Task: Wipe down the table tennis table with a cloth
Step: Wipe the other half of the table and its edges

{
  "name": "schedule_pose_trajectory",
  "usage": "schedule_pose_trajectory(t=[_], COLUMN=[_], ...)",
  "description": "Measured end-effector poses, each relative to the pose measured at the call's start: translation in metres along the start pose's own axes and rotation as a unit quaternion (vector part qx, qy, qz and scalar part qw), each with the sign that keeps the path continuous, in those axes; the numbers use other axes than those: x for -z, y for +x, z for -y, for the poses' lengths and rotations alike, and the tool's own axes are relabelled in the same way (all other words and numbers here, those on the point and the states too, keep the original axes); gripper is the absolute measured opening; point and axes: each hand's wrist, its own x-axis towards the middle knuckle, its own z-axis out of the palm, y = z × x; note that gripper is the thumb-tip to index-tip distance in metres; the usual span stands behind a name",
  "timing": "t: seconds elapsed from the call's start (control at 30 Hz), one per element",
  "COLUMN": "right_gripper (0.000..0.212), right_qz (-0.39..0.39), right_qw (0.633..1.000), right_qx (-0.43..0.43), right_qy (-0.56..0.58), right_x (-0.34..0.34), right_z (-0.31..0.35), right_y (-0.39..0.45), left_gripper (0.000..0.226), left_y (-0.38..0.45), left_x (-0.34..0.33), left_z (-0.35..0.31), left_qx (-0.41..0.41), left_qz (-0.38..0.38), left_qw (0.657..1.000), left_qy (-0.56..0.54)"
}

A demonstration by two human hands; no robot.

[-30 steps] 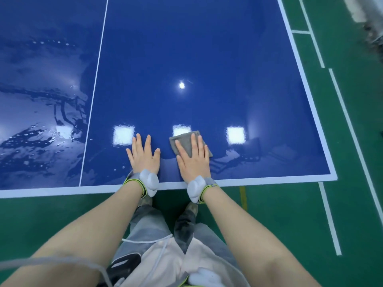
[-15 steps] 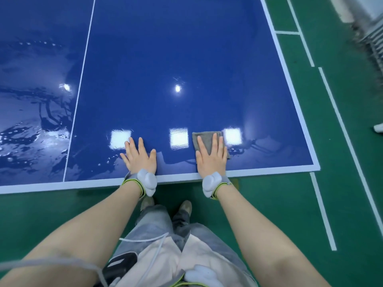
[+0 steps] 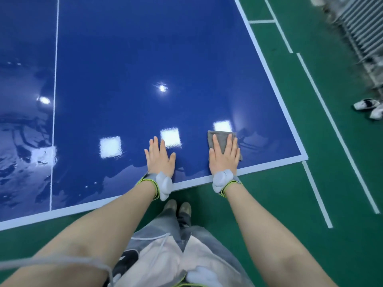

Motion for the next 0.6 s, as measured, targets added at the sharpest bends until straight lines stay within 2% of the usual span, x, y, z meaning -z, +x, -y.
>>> schedule_pose_trajectory(t=[0.1,0.27,0.33,0.47,0.53,0.6], right_gripper=[0.062,0.047,0.048,0.047,0.049,0.050], right_qz=[0.019,-0.016,-0.028,-0.031,-0.020,-0.006], right_qw=[0.999,0.982,0.990,0.998,0.994,0.995], right_qx=[0.024,0.186,0.134,-0.061,-0.105,-0.099], right_qy=[0.010,-0.039,-0.023,0.014,0.019,0.019], right_x=[-0.002,-0.001,0.005,0.013,0.014,0.009], right_z=[0.024,-0.015,-0.034,-0.050,-0.041,-0.031], right_y=[-0.011,-0.005,0.000,0.016,0.020,0.020], left_gripper=[0.059,0.061,0.060,0.059,0.059,0.059], left_y=[0.004,0.014,0.020,0.026,0.027,0.025], left_x=[-0.002,-0.001,0.000,0.001,-0.001,-0.004], left_z=[-0.002,-0.016,-0.024,-0.030,-0.028,-0.028], left_qx=[-0.034,-0.051,-0.063,-0.060,-0.063,-0.058], left_qz=[0.008,0.017,0.030,0.029,0.020,0.020], left_qw=[0.999,0.998,0.997,0.998,0.997,0.997], left_qy=[0.028,0.029,0.019,0.021,0.035,0.041])
